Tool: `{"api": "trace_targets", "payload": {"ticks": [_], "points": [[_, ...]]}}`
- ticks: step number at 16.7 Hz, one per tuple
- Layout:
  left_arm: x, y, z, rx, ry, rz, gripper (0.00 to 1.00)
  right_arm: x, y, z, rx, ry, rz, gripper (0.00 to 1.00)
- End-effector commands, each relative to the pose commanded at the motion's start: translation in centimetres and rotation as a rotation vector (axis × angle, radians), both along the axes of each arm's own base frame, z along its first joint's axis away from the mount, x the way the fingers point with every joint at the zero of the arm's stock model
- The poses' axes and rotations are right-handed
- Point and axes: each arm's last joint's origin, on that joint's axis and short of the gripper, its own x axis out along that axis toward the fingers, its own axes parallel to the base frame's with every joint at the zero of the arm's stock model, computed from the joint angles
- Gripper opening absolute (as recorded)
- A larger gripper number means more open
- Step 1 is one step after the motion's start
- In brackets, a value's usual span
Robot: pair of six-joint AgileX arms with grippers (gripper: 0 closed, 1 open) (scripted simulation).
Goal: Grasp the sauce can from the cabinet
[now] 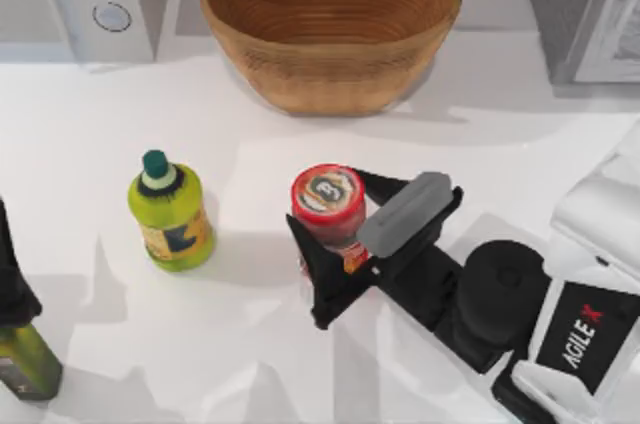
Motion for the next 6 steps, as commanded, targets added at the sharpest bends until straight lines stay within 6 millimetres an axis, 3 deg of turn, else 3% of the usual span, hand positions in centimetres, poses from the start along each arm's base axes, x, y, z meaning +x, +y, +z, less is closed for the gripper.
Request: {"api": "trace_targets", "payload": {"ticks": [6], "points": [[0.00, 0.00, 0.00, 0.000, 0.000, 0.000, 1.00, 0.00, 0.00, 0.00, 0.000, 0.000, 0.000, 1.00]]}}
